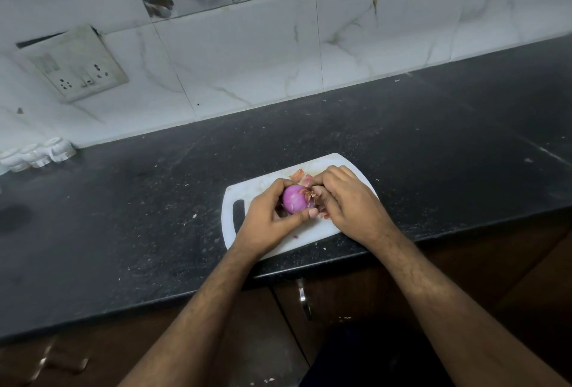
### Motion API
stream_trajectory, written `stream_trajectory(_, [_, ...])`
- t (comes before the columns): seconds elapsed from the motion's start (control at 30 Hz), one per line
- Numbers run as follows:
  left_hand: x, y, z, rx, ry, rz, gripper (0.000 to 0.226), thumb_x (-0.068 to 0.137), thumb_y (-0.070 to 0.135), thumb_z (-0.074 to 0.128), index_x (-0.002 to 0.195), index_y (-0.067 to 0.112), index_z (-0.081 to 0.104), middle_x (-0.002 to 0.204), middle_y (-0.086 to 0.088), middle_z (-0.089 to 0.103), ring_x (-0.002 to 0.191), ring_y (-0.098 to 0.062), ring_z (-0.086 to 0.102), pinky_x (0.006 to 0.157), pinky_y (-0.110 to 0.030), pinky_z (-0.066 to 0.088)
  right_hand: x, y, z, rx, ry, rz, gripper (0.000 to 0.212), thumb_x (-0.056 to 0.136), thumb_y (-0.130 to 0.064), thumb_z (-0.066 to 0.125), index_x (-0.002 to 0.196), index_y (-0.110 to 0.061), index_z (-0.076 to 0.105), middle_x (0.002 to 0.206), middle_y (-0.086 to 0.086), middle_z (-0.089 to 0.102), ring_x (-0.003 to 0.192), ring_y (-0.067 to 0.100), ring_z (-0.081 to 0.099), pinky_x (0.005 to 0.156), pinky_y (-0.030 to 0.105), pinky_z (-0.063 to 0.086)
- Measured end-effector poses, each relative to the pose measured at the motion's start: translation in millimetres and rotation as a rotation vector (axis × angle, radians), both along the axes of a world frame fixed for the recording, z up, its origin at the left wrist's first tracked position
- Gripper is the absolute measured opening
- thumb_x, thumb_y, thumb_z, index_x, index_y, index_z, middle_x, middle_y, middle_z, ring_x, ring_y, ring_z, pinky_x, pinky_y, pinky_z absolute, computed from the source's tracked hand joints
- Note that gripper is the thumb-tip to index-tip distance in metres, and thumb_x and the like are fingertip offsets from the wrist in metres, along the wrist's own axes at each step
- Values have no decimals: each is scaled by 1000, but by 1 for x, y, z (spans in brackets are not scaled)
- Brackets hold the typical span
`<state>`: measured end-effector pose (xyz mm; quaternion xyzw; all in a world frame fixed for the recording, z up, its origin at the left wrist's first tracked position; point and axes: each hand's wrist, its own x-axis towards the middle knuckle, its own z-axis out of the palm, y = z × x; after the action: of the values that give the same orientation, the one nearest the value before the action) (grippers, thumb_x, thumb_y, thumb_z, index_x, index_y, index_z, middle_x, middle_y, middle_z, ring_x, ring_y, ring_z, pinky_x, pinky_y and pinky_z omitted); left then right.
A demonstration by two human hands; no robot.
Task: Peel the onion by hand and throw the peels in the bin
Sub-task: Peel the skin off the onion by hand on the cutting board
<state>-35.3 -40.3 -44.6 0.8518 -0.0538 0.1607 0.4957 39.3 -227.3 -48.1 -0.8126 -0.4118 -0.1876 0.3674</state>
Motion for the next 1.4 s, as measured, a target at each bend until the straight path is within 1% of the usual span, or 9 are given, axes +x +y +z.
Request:
stream_trajectory(0.17, [0,1,-1,-50,5,2,44,82,28,91,117,19,66,112,13,74,104,-10,71,88,-21,55,0,-3,-1,61,66,25,13,98,-25,67,109,-20,72,97,-14,66,98,8,57,83,30,52])
stream_trajectory(0.37, [3,3,-3,-24,3,3,49,79,29,94,118,21,64,116,6,73,107,-15,71,92,-33,60,3,-2,-3,56,65,6,9,94,-27,72,101,-21,74,88,-19,62,89,1,52,76,22,47])
stream_trajectory(0.53, [6,6,-8,24,-5,23,51,79,29,95,119,24,64,118,6,71,111,-16,70,96,-39,60,3,-2,-4,0,50,23,8,95,-31,71,99,-25,71,87,-17,61,87,4,52,71,29,50])
stream_trajectory(0.67, [7,6,-10,85,-21,48,53,79,24,94,122,19,64,127,5,69,121,-12,65,102,-34,57,0,-1,-4,-45,6,16,11,95,-35,68,101,-26,70,89,-14,62,86,7,51,67,33,51])
stream_trajectory(0.8, [7,5,-9,93,-32,64,52,78,25,95,120,21,64,122,9,68,114,-2,64,96,-25,56,-2,-1,-2,-59,-42,19,11,95,-33,68,102,-24,69,92,-15,61,86,7,50,64,33,50])
stream_trajectory(0.9, [6,4,-8,84,-37,63,54,79,26,94,124,20,65,125,5,69,113,-4,65,94,-23,56,-3,-1,-1,-39,-21,36,12,94,-33,71,102,-25,69,94,-16,60,87,7,51,65,33,52])
stream_trajectory(1.03, [4,3,-6,80,-41,49,59,79,28,94,130,19,65,135,3,69,123,-10,65,101,-31,58,-1,0,-3,-2,-14,36,10,93,-30,73,100,-22,72,92,-14,63,88,9,53,69,37,53])
stream_trajectory(1.17, [1,3,-3,-12,-26,35,57,81,25,93,131,18,65,128,5,73,116,-13,70,98,-29,58,0,-2,-3,71,18,61,12,93,-24,73,103,-19,74,91,-8,67,90,13,58,77,35,53])
stream_trajectory(1.4, [2,3,-5,8,13,22,58,79,27,94,129,18,66,124,6,73,113,-10,70,97,-28,58,2,-3,-3,36,-26,42,12,91,-19,75,103,-20,75,89,-11,67,88,13,57,69,39,54])
